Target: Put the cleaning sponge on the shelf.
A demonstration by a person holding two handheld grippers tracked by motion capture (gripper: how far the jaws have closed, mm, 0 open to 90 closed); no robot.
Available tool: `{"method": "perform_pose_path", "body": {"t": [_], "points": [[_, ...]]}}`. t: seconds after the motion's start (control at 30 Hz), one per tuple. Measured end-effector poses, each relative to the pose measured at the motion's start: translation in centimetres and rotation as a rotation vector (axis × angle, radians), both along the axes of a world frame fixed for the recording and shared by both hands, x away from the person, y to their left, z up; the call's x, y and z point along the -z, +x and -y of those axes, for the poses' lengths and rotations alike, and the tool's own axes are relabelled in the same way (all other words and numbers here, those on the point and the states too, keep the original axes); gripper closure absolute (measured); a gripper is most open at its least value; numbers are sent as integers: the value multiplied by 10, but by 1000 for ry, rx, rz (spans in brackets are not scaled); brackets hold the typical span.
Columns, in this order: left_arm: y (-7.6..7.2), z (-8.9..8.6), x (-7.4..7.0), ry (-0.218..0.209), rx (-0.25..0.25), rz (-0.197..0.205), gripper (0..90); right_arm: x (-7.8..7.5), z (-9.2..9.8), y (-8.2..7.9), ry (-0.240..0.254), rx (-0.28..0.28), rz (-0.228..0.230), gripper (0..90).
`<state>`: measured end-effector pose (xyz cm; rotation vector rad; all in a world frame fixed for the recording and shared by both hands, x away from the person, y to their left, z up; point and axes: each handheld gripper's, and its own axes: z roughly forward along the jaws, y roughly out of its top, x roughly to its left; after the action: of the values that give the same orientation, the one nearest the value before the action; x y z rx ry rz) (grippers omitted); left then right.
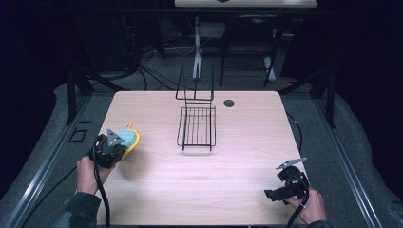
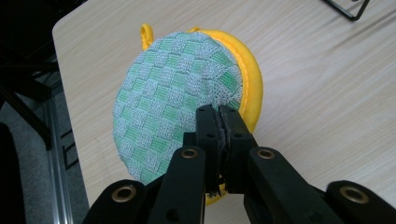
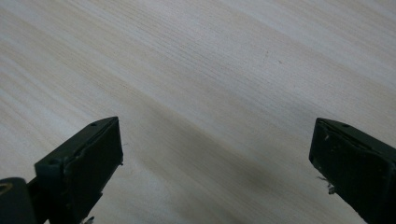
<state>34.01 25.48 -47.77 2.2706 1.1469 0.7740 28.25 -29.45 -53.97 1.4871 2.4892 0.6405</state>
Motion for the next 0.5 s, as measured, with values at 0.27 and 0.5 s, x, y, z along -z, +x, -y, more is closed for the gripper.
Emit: {"method": "perform_pose_path", "body": {"t": [0.27, 0.5], "points": [[-2, 11, -5, -25, 36, 9, 880, 0, 0, 0, 4, -4, -1, 20], [-4, 20, -9, -28, 73, 17, 880, 2, -1, 0, 8, -1, 3, 20]]}}
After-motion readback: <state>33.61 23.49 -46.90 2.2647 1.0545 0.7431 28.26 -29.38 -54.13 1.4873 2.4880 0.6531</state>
